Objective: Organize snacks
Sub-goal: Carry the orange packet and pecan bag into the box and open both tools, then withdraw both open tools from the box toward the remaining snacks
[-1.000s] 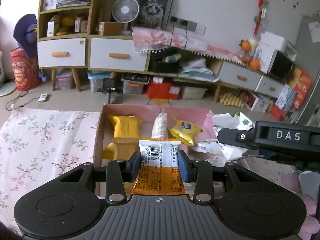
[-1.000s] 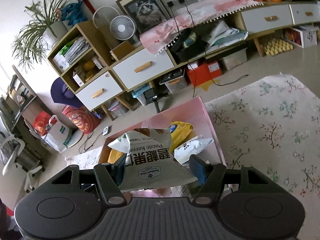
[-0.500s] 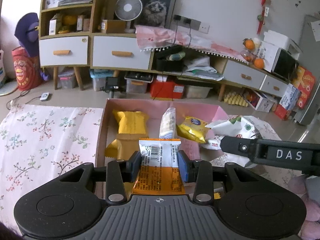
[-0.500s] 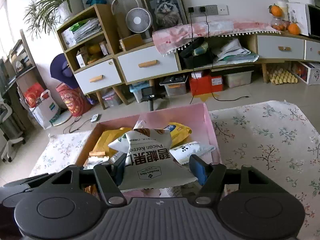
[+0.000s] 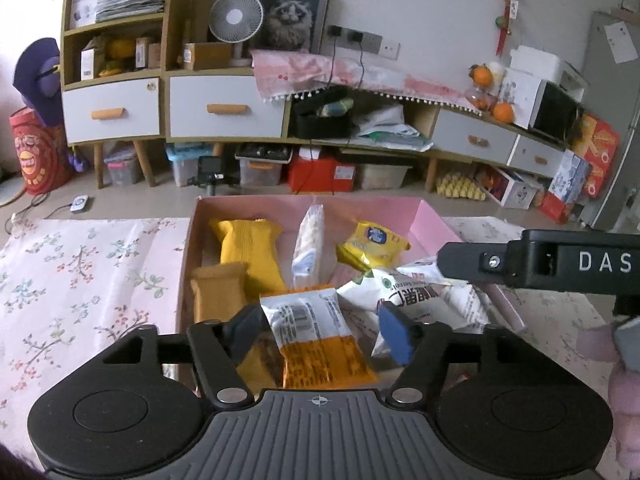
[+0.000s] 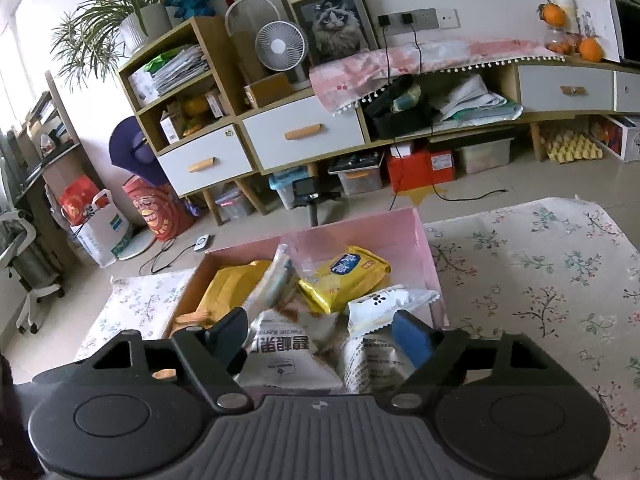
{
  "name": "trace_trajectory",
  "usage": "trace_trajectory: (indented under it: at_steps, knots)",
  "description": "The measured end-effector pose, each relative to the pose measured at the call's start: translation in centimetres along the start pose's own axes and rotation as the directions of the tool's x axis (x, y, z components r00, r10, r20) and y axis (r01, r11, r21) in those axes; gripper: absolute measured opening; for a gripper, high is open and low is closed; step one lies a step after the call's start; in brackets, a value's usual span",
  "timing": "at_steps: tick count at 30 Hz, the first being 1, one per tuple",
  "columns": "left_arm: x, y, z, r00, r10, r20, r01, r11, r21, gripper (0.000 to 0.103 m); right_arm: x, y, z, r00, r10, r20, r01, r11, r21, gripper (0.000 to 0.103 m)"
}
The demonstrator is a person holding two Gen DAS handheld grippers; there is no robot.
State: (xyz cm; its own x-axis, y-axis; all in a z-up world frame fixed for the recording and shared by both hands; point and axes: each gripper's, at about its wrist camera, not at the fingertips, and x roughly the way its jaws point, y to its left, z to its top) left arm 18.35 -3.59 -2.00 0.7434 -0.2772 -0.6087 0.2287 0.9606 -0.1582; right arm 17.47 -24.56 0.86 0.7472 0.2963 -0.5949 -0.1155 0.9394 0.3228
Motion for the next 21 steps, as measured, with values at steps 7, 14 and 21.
trace_trajectory:
  at_steps: [7, 14, 21]
  knots:
    - [-2.6, 1.0, -0.3, 0.999, 0.024, -0.033, -0.024, 1.0, 0.005, 0.079, -2.0, 0.1, 0.1, 0.999, -0.041, 0.011, 0.041, 0.999, -0.016, 0.069]
    - [-5.6, 1.2, -1.1, 0.996, 0.069, -0.054, -0.065, 0.995, 0.072, 0.09, -3.9, 0.5, -0.3, 0.996, -0.09, 0.0, 0.089, 0.993, -0.077, 0.073]
    - [-7.1, 1.7, -3.3, 0.987, 0.108, -0.116, -0.099, 0.992, 0.082, 0.091, -5.3, 0.7, -1.8, 0.994, -0.101, -0.034, 0.095, 0.986, -0.138, 0.077]
